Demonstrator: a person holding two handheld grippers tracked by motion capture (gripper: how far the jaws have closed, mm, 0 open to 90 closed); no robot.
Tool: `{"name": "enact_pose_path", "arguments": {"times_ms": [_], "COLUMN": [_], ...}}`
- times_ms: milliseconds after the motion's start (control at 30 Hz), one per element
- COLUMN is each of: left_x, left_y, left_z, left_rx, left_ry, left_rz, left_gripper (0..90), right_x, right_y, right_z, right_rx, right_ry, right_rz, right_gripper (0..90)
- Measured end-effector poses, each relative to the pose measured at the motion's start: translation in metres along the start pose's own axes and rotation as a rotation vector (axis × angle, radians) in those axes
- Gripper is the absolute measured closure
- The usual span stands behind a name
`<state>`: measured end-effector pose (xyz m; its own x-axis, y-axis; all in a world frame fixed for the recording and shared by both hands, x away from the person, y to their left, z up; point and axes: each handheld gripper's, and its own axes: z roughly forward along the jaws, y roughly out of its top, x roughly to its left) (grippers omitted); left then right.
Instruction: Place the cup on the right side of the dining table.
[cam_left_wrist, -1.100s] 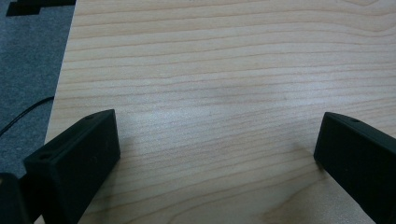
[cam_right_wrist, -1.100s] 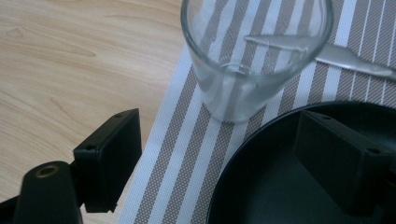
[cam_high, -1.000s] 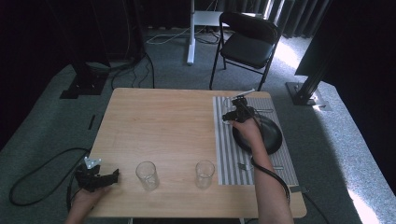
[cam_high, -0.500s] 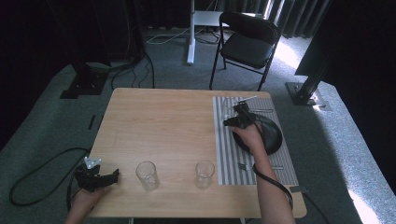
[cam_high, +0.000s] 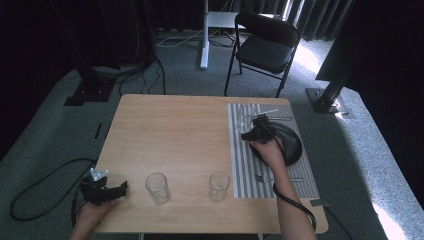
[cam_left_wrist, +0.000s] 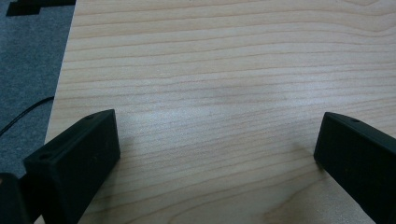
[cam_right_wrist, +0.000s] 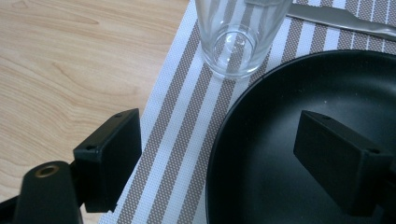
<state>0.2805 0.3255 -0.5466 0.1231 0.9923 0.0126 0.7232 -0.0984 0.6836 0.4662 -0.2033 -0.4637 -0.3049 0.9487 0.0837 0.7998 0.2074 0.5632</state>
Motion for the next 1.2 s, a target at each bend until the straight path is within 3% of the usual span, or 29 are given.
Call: {"name": "enact_pose_path", "arguments": {"times_ms": [67, 233, 467, 767, 1033, 1200], "left_x": [0.000, 0.000, 0.000, 0.000, 0.000, 0.000], "left_y": [0.000, 0.000, 0.000, 0.000, 0.000, 0.000], "left_z": [0.000, 0.000, 0.000, 0.000, 0.000, 0.000], "left_rx": [0.000, 0.000, 0.000, 0.000, 0.000, 0.000], "left_ry": [0.001, 0.001, 0.001, 0.001, 0.001, 0.001], "left_rz": [0.000, -0.001, -0.001, -0.001, -0.001, -0.001], "left_gripper": [0.6, 0.6, 0.6, 0.6, 0.6, 0.6], "right_x": [0.000, 0.002, 0.002, -0.003, -0.005, -0.008], "right_y": [-0.003, -0.013, -0.025, -0.045, -0.063, -0.070], "right_z": [-0.001, -0.004, -0.009, -0.021, -0.027, -0.028], "right_rx": [0.001, -0.007, -0.029, -0.083, -0.085, -0.086], "right_ry": [0.011, -0.024, -0.026, -0.042, -0.020, -0.012], "right_rz": [-0.001, -0.018, -0.018, -0.015, -0.020, 0.006], "right_gripper": [12.2, 12.2, 12.2, 12.2, 12.2, 12.2]}}
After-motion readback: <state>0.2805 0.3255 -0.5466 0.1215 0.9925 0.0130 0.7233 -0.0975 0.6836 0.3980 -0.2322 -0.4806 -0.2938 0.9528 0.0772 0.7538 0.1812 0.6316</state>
